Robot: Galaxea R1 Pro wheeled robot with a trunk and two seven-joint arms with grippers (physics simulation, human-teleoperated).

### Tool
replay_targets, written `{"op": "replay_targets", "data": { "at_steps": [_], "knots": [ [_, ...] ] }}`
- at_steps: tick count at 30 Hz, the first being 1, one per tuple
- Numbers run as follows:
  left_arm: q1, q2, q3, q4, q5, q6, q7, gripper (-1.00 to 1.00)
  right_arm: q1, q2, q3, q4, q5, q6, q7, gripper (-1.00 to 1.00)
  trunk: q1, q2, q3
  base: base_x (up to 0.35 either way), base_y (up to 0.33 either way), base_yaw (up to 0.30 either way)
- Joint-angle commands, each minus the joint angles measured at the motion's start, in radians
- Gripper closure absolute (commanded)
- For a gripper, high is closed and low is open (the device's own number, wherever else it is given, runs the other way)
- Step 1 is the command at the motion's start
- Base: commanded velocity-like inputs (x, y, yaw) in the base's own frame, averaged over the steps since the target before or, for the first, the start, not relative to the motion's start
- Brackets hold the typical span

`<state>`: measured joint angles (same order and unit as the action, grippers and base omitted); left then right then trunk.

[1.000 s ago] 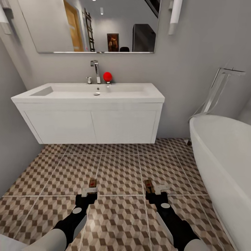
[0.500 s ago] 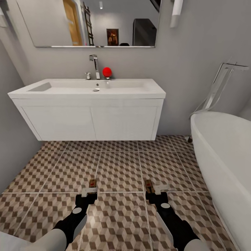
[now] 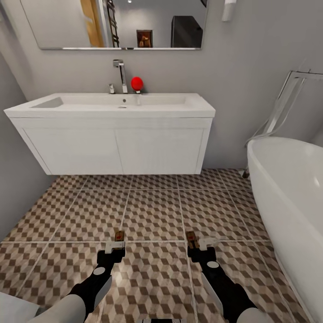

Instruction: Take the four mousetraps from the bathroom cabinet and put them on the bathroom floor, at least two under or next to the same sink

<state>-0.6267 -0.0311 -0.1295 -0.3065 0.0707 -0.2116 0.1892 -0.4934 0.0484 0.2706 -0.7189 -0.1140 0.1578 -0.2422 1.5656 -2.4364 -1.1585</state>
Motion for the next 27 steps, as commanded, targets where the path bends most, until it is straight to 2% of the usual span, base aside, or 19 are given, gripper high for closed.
{"op": "replay_targets", "data": {
  "at_steps": [1, 9, 27],
  "knots": [
    [-0.001, 0.0, -0.009, 0.001, 0.006, -0.003, 0.007, 1.0, -0.001, -0.001, 0.006, -0.001, -0.013, 0.003, -0.009, 1.0, 0.004, -0.008, -0.005, 0.0, 0.0, 0.0],
    [-0.001, 0.0, -0.009, 0.001, 0.006, -0.004, 0.007, 1.0, -0.001, -0.001, 0.006, -0.001, -0.013, 0.003, -0.009, 1.0, 0.034, -0.064, -0.042, 0.0, 0.0, 0.0],
    [-0.001, 0.0, -0.009, 0.001, 0.006, -0.004, 0.007, 1.0, -0.001, -0.001, 0.006, -0.001, -0.013, 0.003, -0.009, 1.0, 0.042, -0.068, -0.138, 0.0, 0.0, 0.0]
  ]
}}
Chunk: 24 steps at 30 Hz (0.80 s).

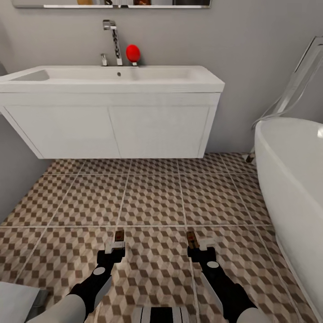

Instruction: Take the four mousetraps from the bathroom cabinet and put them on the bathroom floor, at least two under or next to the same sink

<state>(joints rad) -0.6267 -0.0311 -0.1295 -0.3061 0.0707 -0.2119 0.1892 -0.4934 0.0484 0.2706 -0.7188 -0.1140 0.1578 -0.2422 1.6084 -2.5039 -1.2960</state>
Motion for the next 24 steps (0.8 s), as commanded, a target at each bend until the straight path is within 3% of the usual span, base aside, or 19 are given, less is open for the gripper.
{"op": "replay_targets", "data": {
  "at_steps": [1, 9, 14, 18, 24],
  "knots": [
    [-0.001, 0.0, -0.009, 0.001, 0.006, -0.003, 0.007, 1.0, -0.001, -0.001, 0.006, -0.001, -0.013, 0.003, -0.009, 1.0, 0.0, -0.001, -0.006, 0.0, 0.0, 0.0],
    [-0.001, 0.0, -0.009, 0.001, 0.006, -0.004, 0.007, 1.0, -0.001, -0.001, 0.006, -0.002, -0.013, 0.003, -0.009, 1.0, 0.004, -0.002, -0.049, 0.0, 0.0, 0.0],
    [-0.001, 0.0, -0.009, 0.001, 0.005, -0.005, 0.007, 1.0, -0.001, -0.001, 0.006, -0.001, -0.013, -0.001, -0.009, 1.0, 0.004, -0.002, -0.053, 0.0, 0.0, 0.0],
    [0.0, 0.0, -0.009, 0.001, 0.005, -0.01, 0.007, 1.0, -0.001, -0.002, 0.007, 0.001, -0.013, -0.05, -0.009, 1.0, 0.004, -0.002, -0.054, 0.0, 0.0, 0.0],
    [0.008, 0.003, -0.009, 0.017, 0.004, -0.097, 0.006, 1.0, -0.001, -0.005, 0.036, 0.032, -0.012, -0.105, -0.008, 1.0, 0.004, -0.002, -0.054, 0.0, 0.0, 0.0]
  ]
}}
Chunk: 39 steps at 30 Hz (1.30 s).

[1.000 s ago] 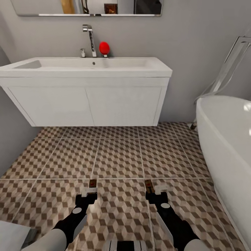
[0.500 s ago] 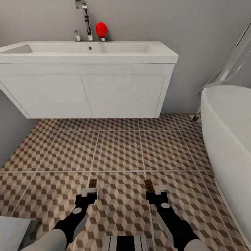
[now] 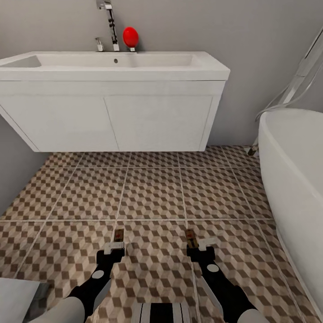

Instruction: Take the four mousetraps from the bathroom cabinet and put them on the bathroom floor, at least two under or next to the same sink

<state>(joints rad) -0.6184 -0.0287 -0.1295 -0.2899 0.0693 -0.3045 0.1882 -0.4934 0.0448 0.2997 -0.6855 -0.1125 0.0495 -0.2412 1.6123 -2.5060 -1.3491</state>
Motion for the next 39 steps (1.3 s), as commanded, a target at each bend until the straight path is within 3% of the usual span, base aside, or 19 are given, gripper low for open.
{"op": "replay_targets", "data": {
  "at_steps": [1, 2, 5, 22, 39],
  "knots": [
    [0.0, 0.001, -0.009, 0.014, 0.005, -0.026, 0.007, 1.0, -0.001, -0.002, 0.017, 0.001, -0.013, 0.0, -0.009, 1.0, 0.0, 0.0, -0.001, 0.0, 0.0, 0.0],
    [0.001, 0.002, -0.01, 0.044, 0.005, -0.061, 0.007, 1.0, -0.001, -0.004, 0.031, 0.004, -0.013, -0.003, -0.009, 1.0, 0.0, 0.0, -0.001, 0.0, 0.0, 0.0],
    [0.002, 0.002, -0.01, 0.057, 0.004, -0.073, 0.007, 1.0, -0.001, -0.005, 0.037, 0.005, -0.013, -0.004, -0.009, 1.0, 0.0, 0.0, -0.001, 0.0, 0.0, 0.0],
    [0.002, 0.001, -0.011, 0.064, 0.004, -0.079, 0.007, 1.0, -0.001, -0.006, 0.038, 0.006, -0.013, -0.005, -0.009, 1.0, 0.0, 0.0, -0.001, 0.0, 0.0, 0.0],
    [0.002, 0.001, -0.012, 0.064, 0.004, -0.079, 0.008, 1.0, -0.001, -0.006, 0.039, 0.007, -0.013, -0.048, -0.01, 1.0, 0.007, -0.004, -0.081, 0.0, 0.0, 0.0]
  ]
}}
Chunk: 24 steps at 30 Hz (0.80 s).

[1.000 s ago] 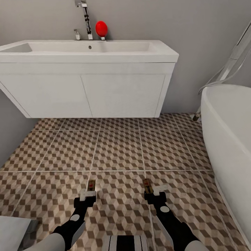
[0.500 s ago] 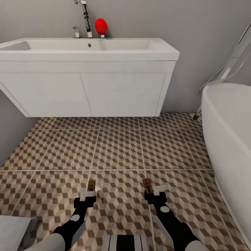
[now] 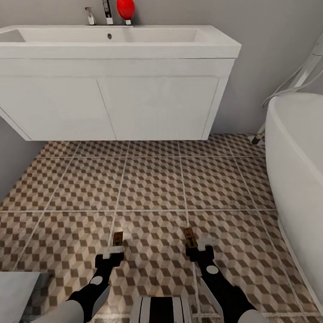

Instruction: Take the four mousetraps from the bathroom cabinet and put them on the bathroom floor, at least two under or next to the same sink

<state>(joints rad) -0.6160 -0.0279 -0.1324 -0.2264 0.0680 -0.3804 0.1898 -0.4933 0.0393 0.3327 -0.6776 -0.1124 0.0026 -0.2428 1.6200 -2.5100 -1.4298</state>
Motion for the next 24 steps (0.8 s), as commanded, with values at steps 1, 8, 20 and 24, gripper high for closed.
{"op": "replay_targets", "data": {
  "at_steps": [1, 8, 20, 24],
  "knots": [
    [-0.001, 0.0, -0.009, 0.001, 0.006, -0.003, 0.006, 1.0, -0.001, -0.001, 0.006, -0.001, -0.013, -0.002, -0.008, 1.0, 0.0, -0.001, -0.006, 0.0, 0.0, 0.0],
    [-0.001, -0.001, -0.009, -0.001, 0.006, -0.003, 0.006, 1.0, -0.001, 0.0, 0.006, 0.0, -0.013, -0.005, -0.008, 1.0, 0.002, -0.001, -0.023, 0.0, 0.0, 0.0],
    [-0.001, -0.004, -0.001, -0.194, 0.006, 0.086, 0.011, 1.0, -0.001, 0.005, 0.009, -0.12, 0.044, -0.001, -0.011, 1.0, 0.002, -0.001, -0.023, 0.0, 0.0, 0.0],
    [-0.001, -0.003, 0.0, -0.424, 0.007, 0.419, 0.007, 1.0, -0.001, 0.008, 0.008, -0.277, 0.122, 0.145, -0.012, 1.0, 0.002, -0.001, -0.023, 0.0, 0.0, 0.0]
  ]
}}
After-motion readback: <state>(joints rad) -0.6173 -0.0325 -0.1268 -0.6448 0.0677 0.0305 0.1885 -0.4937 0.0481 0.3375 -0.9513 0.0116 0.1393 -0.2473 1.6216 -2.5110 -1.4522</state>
